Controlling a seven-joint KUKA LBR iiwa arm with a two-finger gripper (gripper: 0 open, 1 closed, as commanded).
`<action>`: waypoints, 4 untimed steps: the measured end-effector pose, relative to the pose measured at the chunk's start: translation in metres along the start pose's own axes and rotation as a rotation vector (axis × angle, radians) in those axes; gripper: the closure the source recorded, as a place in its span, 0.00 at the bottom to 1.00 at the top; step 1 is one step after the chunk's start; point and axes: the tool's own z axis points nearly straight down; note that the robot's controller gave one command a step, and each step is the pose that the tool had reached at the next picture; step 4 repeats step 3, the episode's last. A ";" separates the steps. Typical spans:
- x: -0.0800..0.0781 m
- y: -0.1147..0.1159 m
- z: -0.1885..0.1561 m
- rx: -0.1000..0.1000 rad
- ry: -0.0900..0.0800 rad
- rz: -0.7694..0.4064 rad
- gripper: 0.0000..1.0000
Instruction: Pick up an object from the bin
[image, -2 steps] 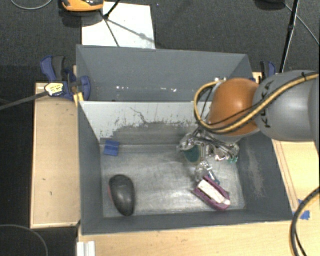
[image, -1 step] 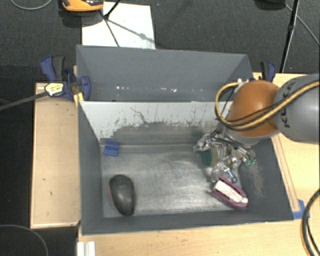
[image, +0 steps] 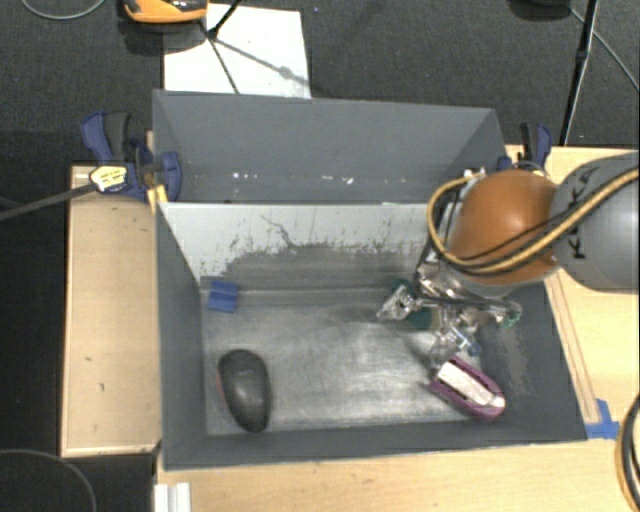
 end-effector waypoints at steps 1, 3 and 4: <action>0.014 -0.041 -0.001 -0.003 0.006 -0.072 0.00; 0.041 -0.034 -0.157 -0.002 0.009 -0.291 1.00; 0.041 -0.034 -0.157 -0.002 0.009 -0.291 1.00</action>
Offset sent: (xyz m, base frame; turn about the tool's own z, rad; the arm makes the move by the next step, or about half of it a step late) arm 0.0145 -0.0395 -0.0008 -0.0756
